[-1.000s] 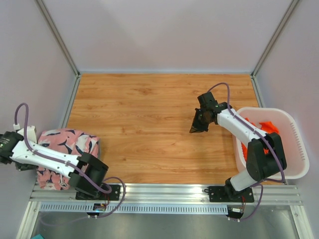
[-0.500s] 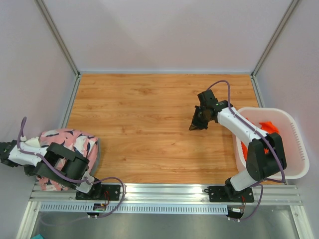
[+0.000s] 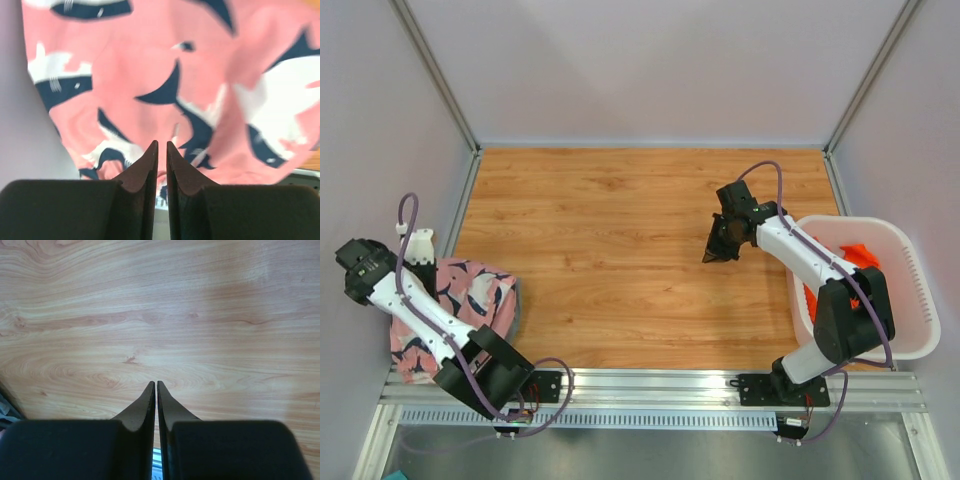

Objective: Fold and stack the mixed laundry pile
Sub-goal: Place the shorts at the corner of the board.

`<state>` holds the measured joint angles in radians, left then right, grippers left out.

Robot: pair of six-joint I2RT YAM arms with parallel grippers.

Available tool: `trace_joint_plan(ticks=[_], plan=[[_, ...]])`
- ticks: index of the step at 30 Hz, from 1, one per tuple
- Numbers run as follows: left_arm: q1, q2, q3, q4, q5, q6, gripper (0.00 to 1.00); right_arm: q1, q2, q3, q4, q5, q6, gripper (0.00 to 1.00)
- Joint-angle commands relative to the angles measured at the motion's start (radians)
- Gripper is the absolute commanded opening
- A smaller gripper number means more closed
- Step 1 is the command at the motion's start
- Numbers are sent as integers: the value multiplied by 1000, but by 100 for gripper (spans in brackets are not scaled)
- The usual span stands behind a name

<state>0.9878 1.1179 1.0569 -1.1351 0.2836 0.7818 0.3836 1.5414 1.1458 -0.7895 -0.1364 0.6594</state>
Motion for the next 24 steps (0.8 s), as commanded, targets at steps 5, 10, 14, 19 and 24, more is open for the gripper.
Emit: trace_joint_plan(ticks=[5, 10, 14, 19, 24], plan=[[-283, 23, -81, -97, 33, -153, 18, -48, -81, 81, -45, 81, -34, 5], [-529, 49, -178, 17, -37, -269, 17, -103, -106, 138, -74, 115, -70, 6], [-653, 49, -199, 69, -87, -297, 17, -132, -122, 166, -94, 119, -84, 6], [-653, 40, -167, 52, -231, -297, 17, -205, -167, 192, -116, 135, -93, 6], [-653, -4, 33, -60, -235, -305, 34, -342, -246, 224, -162, 256, -103, 41]])
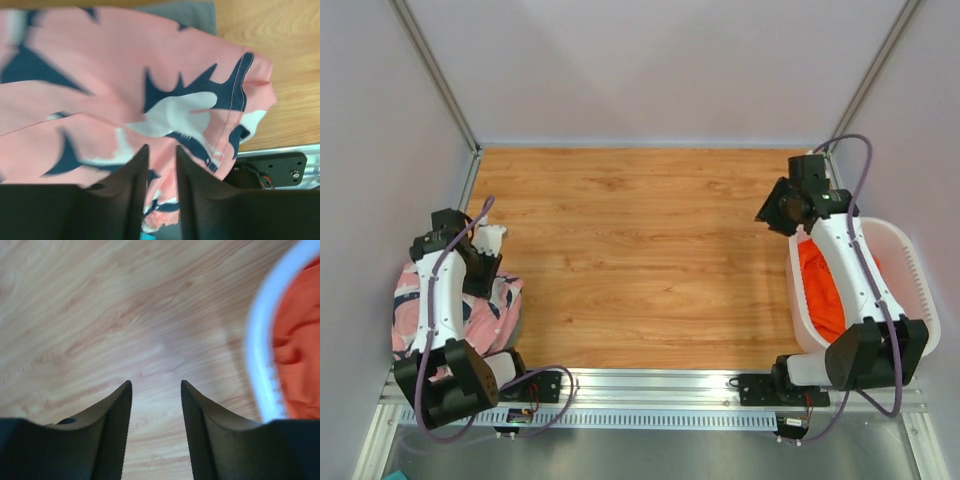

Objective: Fold and stack the mixed laundry pile
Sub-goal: Place the shorts at the corner of the board, then pick up the T-shirt from the bin.

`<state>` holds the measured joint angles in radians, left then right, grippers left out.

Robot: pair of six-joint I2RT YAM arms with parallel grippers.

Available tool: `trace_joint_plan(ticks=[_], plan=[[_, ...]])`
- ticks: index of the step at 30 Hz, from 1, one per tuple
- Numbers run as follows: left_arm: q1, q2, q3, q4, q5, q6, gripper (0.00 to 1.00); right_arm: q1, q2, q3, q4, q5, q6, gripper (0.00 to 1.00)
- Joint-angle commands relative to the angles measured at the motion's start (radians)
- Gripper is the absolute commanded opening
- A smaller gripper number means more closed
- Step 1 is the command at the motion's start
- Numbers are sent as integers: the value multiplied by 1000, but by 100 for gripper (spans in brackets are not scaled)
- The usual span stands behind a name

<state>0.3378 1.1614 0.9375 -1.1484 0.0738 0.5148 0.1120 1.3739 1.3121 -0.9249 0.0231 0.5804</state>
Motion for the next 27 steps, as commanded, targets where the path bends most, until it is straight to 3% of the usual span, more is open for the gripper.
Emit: trace_joint_plan(ticks=[1, 2, 3, 4, 6, 7, 8, 9, 14, 19, 21, 23, 24, 25, 27], plan=[[-3, -43, 196, -63, -3, -38, 40, -145, -88, 55, -26, 116, -22, 49], [-3, -39, 289, -95, 26, -38, 51, -178, -94, 47, -23, 129, -16, 57], [-3, -32, 337, -111, 105, -39, 56, -248, -101, 39, -19, 159, -11, 66], [-8, -10, 427, -135, 145, -41, 66, -285, -104, 17, -8, 169, -1, 70], [-58, 29, 513, -157, 207, -62, 72, -406, -99, -11, 4, 167, 19, 76], [-81, 75, 591, -171, 208, -74, 87, -441, -95, -58, 33, 169, 28, 77], [-145, 99, 628, -177, 202, -88, 89, -509, -88, -83, 47, 170, 36, 81], [-176, 144, 696, -185, 195, -97, 99, -543, -64, -108, 66, 170, 42, 81], [-356, 250, 854, -186, 143, -122, 100, -673, 65, -227, 132, 184, 75, 82], [-482, 326, 963, -186, 112, -133, 100, -675, 241, -238, 188, 133, 70, 77], [-487, 337, 978, -191, 127, -140, 100, -675, 270, -247, 201, 120, 72, 73], [-487, 339, 972, -191, 115, -142, 100, -675, 300, -255, 212, 118, 70, 59], [-487, 333, 968, -188, 107, -141, 100, -676, 301, -269, 224, 118, 68, 50], [-487, 327, 962, -185, 94, -136, 100, -675, 295, -280, 231, 121, 67, 32], [-487, 311, 945, -182, 83, -133, 100, -676, 252, -306, 261, 129, 58, 13]])
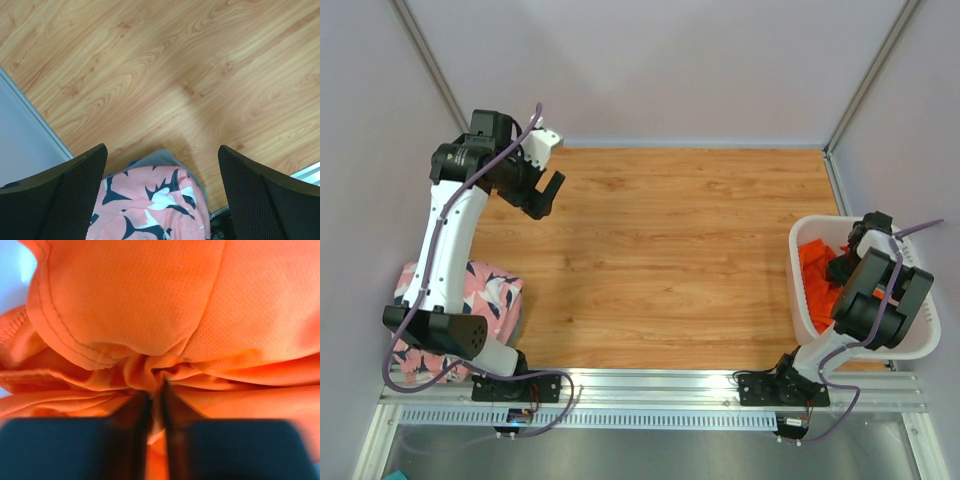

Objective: Fold and stack the mixed laundry pile
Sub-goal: Pick up the T-shirt from the bin, then place the T-shirt at the center of the board.

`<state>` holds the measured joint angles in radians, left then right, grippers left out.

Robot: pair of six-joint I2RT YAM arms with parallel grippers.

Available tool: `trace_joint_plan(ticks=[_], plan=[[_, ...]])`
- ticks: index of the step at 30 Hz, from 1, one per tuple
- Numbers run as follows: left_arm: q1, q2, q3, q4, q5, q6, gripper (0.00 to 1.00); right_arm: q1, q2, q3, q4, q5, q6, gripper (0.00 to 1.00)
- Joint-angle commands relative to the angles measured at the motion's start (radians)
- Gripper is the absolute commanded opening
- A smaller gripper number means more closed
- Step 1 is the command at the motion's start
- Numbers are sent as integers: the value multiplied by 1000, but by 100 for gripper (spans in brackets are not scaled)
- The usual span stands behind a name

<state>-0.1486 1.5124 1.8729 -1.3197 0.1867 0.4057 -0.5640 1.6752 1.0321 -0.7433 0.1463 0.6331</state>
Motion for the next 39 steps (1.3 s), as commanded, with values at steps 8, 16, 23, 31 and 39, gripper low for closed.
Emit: trace_joint_plan(ticks=[8, 16, 23, 31, 39], plan=[[0, -75, -23, -44, -1, 7, 100, 1, -311, 2, 41, 72, -1, 0], [0, -107, -37, -42, 49, 7, 100, 25, -618, 288, -33, 24, 30, 0], [0, -110, -18, -35, 91, -15, 100, 171, -646, 621, 143, -299, 16, 0], [0, -112, 2, -33, 82, -36, 100, 557, -510, 764, 559, -642, 258, 0], [0, -118, 2, -9, 33, -31, 100, 865, -404, 662, 613, -573, 364, 0]])
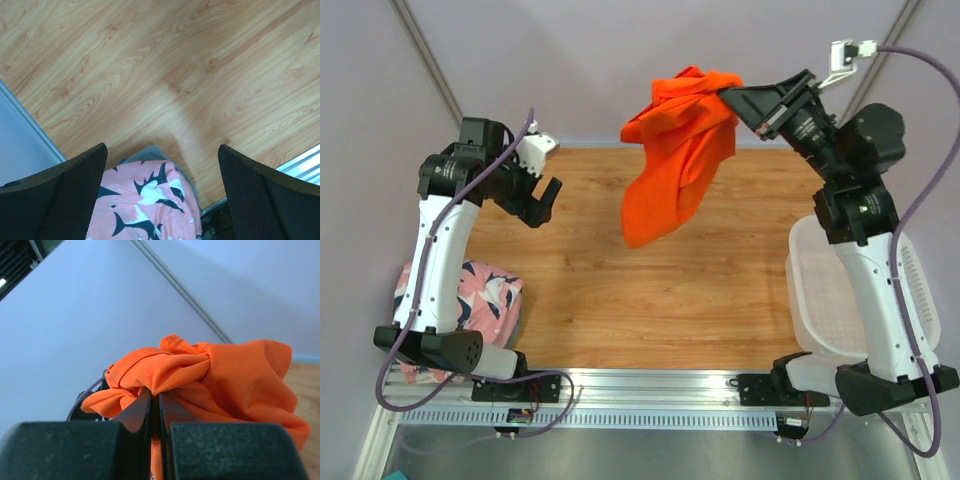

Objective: Fold and stack the mixed laundry pile
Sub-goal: Place the T-shirt at the center of the board, then flatten out the T-shirt at the center of the board.

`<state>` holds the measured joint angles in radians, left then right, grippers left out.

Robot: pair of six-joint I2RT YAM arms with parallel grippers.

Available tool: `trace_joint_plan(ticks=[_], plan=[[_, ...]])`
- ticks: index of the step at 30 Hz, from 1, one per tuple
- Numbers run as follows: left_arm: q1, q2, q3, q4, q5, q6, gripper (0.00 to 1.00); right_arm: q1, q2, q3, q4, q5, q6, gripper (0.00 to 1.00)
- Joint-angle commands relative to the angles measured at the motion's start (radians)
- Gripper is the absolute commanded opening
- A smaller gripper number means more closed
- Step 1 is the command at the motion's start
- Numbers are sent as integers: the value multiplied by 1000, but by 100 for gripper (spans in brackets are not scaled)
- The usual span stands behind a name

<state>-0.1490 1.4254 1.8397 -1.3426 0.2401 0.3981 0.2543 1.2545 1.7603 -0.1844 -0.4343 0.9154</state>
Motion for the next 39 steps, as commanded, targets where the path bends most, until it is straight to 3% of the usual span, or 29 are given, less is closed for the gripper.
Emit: trace_joint_plan(ticks=[1, 3, 4, 6, 8, 10, 13, 17, 20, 22, 26, 34, 36, 37, 39], plan=[[0, -29, 35, 16, -22, -22, 100, 57, 25, -99, 36, 15, 86, 0], [0, -25, 27, 14, -30, -21, 100, 66, 40, -181, -18, 20, 70, 7], [0, -25, 20, 16, -35, -18, 100, 66, 45, -262, -48, 34, 38, 27], [-1, -28, -8, 22, -39, -10, 100, 66, 65, -329, -183, 120, -42, 50], [0, -29, -34, 22, -32, -1, 100, 66, 92, -355, -316, 216, -157, 63], [0, -28, -83, 23, -4, -2, 100, 68, 137, -354, -449, 321, -222, 65], [-1, -8, -154, 25, 49, -15, 94, 92, 169, -344, -538, 420, -285, 63], [-44, 26, -284, 62, 96, -22, 74, 160, 227, -331, -533, 424, -312, 58], [-99, 73, -336, 126, 85, -36, 70, 193, 330, -279, -561, 391, -325, 55], [-107, 107, -336, 157, 87, -56, 70, 226, 376, -251, -589, 381, -337, 56], [-109, 251, -298, 295, 77, -125, 82, 298, 494, -231, -690, 432, -371, 61], [-130, 602, -116, 410, 71, -283, 83, 303, 583, -442, -659, 533, -375, 61], [-141, 682, -74, 418, 76, -304, 80, 303, 582, -484, -626, 500, -372, 57], [-142, 707, -60, 418, 88, -311, 78, 303, 577, -527, -612, 485, -372, 44], [-155, 766, -25, 421, 91, -329, 76, 301, 565, -561, -577, 450, -369, 28]])
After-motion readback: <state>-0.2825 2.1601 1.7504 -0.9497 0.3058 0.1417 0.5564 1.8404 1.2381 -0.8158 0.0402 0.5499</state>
